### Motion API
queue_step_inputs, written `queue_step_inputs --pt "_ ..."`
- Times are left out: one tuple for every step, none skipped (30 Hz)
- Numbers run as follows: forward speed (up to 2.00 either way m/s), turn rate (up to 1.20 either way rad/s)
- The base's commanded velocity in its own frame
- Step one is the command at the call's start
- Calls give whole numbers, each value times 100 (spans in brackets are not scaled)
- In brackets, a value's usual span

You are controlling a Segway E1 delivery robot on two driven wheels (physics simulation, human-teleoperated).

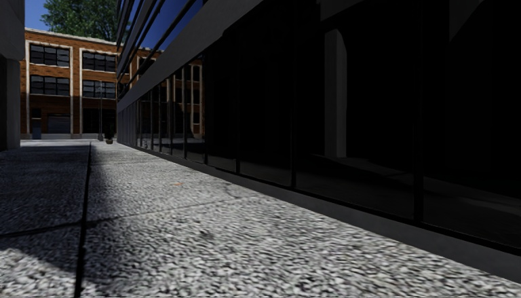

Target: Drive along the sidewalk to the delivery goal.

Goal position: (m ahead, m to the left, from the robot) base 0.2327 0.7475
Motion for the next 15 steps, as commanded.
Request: queue_step_inputs --pt "39 32" --pt "38 18" --pt "38 18" --pt "14 0" --pt "0 0" --pt "0 0" --pt "0 0" --pt "0 0" --pt "0 0" --pt "0 0" --pt "0 0" --pt "0 0" --pt "0 0" --pt "0 0" --pt "0 0"
